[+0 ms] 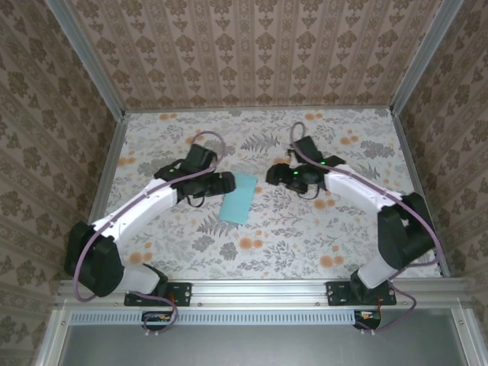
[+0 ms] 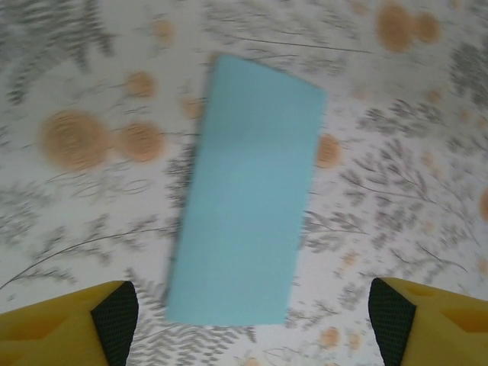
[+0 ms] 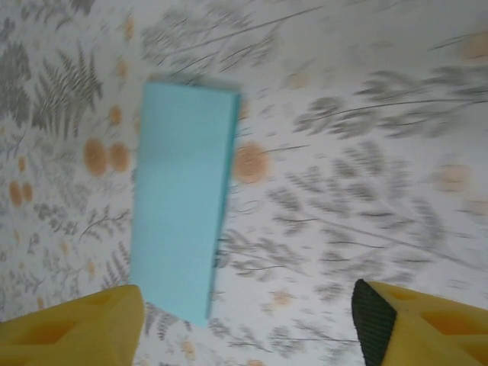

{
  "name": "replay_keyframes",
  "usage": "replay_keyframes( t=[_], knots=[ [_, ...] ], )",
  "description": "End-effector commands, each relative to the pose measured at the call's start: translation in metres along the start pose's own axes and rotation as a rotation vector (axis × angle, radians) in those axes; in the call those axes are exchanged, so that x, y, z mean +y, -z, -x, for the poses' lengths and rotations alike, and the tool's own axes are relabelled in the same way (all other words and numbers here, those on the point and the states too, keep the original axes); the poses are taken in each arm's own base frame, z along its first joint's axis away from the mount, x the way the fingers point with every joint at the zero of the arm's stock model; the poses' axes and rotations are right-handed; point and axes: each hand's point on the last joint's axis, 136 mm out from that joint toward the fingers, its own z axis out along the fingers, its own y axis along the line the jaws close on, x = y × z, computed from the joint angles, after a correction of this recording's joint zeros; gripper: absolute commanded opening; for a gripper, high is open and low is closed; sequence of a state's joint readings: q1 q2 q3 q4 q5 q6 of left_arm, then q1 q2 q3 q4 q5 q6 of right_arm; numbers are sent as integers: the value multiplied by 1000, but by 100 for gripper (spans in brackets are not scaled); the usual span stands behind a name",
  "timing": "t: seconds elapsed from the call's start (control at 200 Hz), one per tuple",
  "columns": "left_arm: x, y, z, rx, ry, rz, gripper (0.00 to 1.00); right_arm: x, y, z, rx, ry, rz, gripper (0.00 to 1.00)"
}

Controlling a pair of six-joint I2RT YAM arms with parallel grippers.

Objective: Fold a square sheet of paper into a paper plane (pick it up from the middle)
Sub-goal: Move the paper to the center of the table, then third fold the triangle at the center of the table.

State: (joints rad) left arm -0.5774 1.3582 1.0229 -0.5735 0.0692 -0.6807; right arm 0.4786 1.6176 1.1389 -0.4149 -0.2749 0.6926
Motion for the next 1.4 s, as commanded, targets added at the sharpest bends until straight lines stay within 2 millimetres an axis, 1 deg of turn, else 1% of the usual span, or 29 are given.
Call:
replay_keyframes(
  t=[0.0, 0.035, 0.05, 0.115, 0.17, 0.255, 0.37, 0.495, 0.595, 0.69, 0.71, 0.76, 0.81, 0.845, 0.91, 0.96, 1.0, 1.07, 1.095, 1.13, 1.165, 1.24, 1.305, 1.34, 1.35, 1.395],
  knots=[
    [28, 7, -1, -10, 156, -12, 82, 46, -29, -15, 62, 62, 53, 67],
    [36, 7, -5, -8, 179, -3, 82, 57, -42, -23, 91, 81, 56, 63],
    [48, 8, -1, -20, 216, 12, 82, 62, -46, -24, 96, 89, 60, 62],
    [68, 10, -3, -18, 285, 34, 82, 79, -64, -34, 131, 116, 71, 57],
    [79, 10, -7, -8, 323, 46, 82, 93, -78, -42, 163, 138, 84, 54],
    [90, 10, -11, 5, 360, 60, 80, 103, -99, -53, 215, 166, 83, 49],
    [95, 8, -14, 13, 388, 58, 79, 108, -119, -71, 282, 189, 79, 48],
    [97, 5, -15, 21, 395, 56, 79, 100, -137, -88, 348, 202, 52, 48],
    [95, 3, -15, 34, 391, 46, 79, 88, -143, -96, 379, 223, 23, 48],
    [92, 0, -14, 46, 384, 31, 79, 79, -140, -103, 410, 283, 12, 48],
    [91, -1, -14, 47, 383, 28, 78, 72, -137, -108, 434, 291, -7, 48],
    [89, -2, -14, 54, 382, 18, 77, 64, -132, -114, 463, 331, -16, 48],
    [85, -3, -13, 59, 378, -3, 76, 57, -124, -120, 495, 368, -10, 47],
    [83, -5, -13, 62, 375, -19, 75, 52, -118, -125, 520, 384, 4, 44],
    [76, -7, -13, 71, 366, -55, 73, 47, -106, -127, 544, 398, 26, 41],
    [69, -9, -13, 76, 355, -81, 71, 47, -98, -122, 525, 390, 42, 40],
    [63, -12, -14, 80, 342, -103, 68, 52, -93, -115, 499, 372, 68, 40],
    [52, -16, -15, 91, 320, -135, 58, 65, -80, -99, 425, 329, 115, 40],
    [47, -18, -16, 97, 313, -146, 55, 73, -76, -90, 378, 321, 145, 40],
    [41, -21, -17, 105, 302, -164, 51, 75, -70, -84, 341, 299, 159, 40],
    [34, -23, -19, 115, 292, -181, 47, 79, -63, -74, 288, 275, 170, 40],
    [17, -29, -23, 130, 266, -226, 41, 69, -54, -65, 230, 219, 151, 40],
    [1, -34, -25, 144, 240, -269, 36, 49, -47, -59, 192, 159, 103, 40],
    [-3, -37, -23, 146, 242, -285, 33, 37, -45, -58, 184, 126, 85, 40],
    [-10, -38, -28, 159, 224, -297, 32, 34, -44, -57, 180, 119, 82, 40],
    [-22, -42, -31, 174, 205, -324, 29, 20, -42, -57, 173, 76, 68, 41]
  ],
)
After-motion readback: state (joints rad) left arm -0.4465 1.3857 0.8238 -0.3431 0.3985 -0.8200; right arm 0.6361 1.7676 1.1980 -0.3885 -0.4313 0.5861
